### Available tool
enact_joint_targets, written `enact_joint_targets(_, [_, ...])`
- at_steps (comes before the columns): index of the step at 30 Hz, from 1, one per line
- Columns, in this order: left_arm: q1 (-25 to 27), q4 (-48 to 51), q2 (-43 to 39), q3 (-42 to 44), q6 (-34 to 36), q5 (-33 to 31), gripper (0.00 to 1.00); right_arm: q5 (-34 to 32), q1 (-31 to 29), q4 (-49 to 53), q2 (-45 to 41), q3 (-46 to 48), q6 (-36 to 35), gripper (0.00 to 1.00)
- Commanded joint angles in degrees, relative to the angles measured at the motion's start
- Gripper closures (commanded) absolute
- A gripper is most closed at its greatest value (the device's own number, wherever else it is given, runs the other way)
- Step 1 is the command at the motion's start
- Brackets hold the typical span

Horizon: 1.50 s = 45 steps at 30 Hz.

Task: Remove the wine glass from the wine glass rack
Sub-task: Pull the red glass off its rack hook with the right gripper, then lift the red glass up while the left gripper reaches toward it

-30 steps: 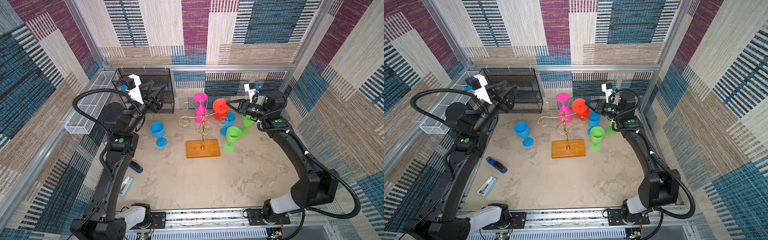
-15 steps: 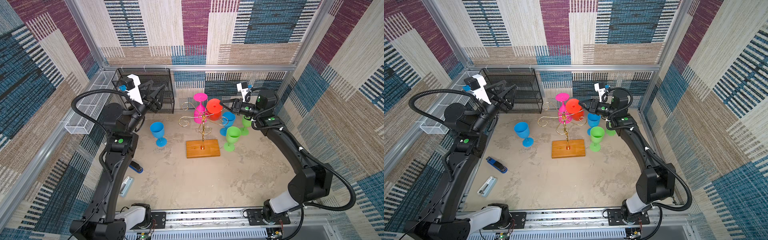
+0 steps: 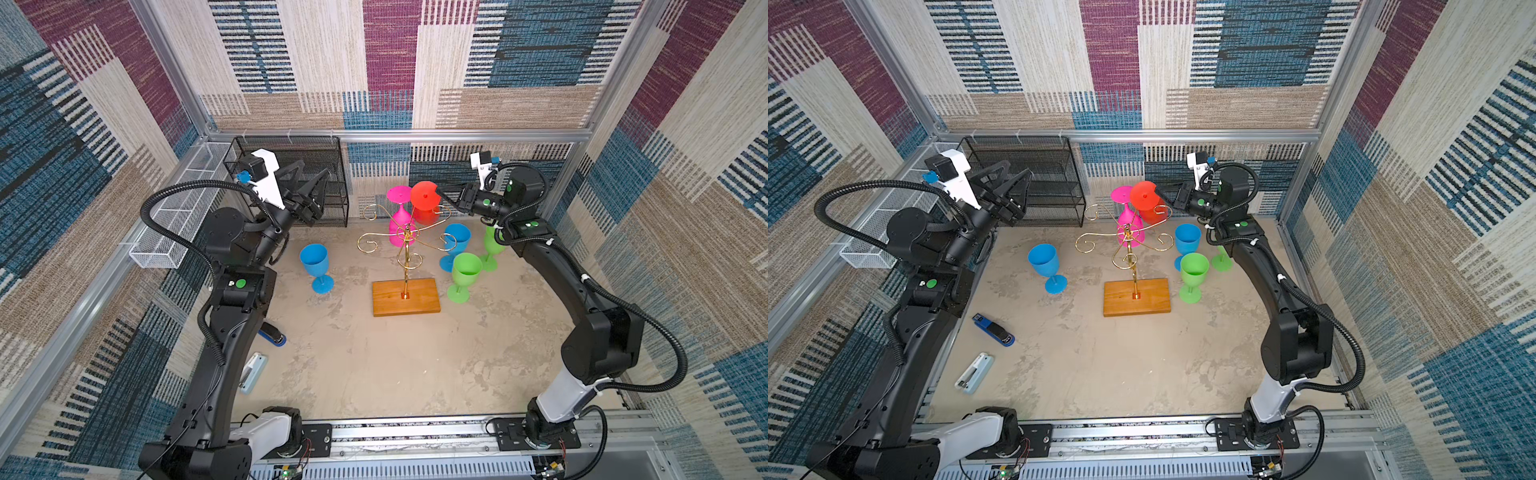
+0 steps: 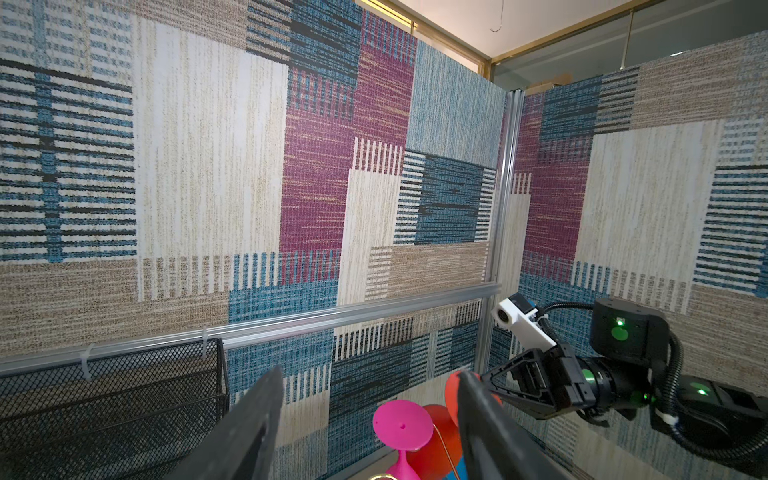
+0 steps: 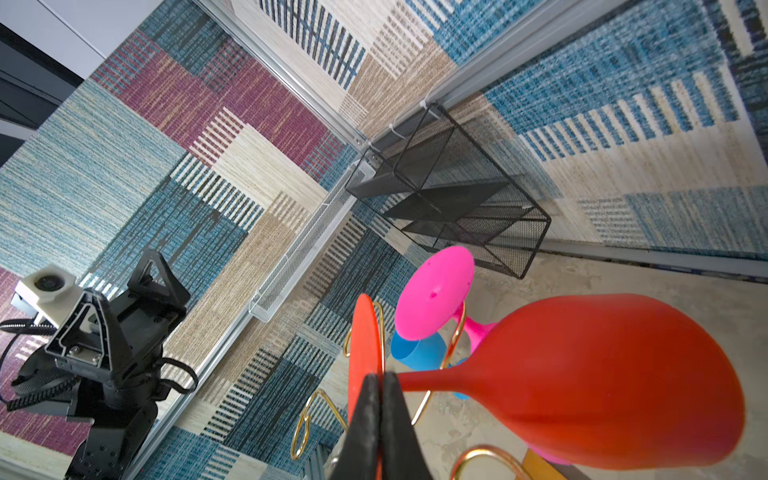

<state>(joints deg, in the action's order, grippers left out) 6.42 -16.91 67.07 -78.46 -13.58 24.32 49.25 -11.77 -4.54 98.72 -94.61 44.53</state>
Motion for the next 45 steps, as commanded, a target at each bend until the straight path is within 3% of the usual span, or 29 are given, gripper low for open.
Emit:
enact_joint_targets(1, [-0.1,-1.9,-0.2,0.3,-0.1,-0.6,0.32,-1.2,-0.1,-1.6,1.1,-2.1,-0.1,1.00])
enact_joint_targets(13, [-0.1,-5.7,1.8,0.7,-7.6,2.5,0.35,-7.1,2.2,4.3,-3.2,-5.1,-7.6,1.00])
enact_joint_targets(18, [-0.1,-6.1,5.4,-2.8,-15.6,11.0,0.39,-9.1,2.1,6.7,-6.9,-6.9,-12.4,1.00])
enact_joint_targets(25, [0.2,-20.7,13.0,-7.0,-35.4,28.8,0.43,-6.9,1.2,8.8,-10.9,-9.7,-18.5,1.00])
enact_joint_targets(28, [1.1,-29.5,16.4,-8.6,-44.3,33.6,0.44,-6.1,-0.6,12.1,-11.4,-12.4,-22.0,1.00])
enact_joint_targets(31, [2.1,-32.1,19.6,-11.0,-49.9,36.9,0.46,-6.0,-2.3,13.0,-12.6,-13.4,-24.3,1.00])
enact_joint_targets(37, [5.4,-35.3,23.6,-13.4,-55.3,39.5,0.48,-6.0,-5.0,11.9,-14.5,-12.5,-25.3,1.00])
enact_joint_targets(45, [9.0,-34.4,25.3,-14.1,-54.2,38.9,0.49,-7.1,-9.0,11.6,-13.4,-13.1,-25.7,1.00])
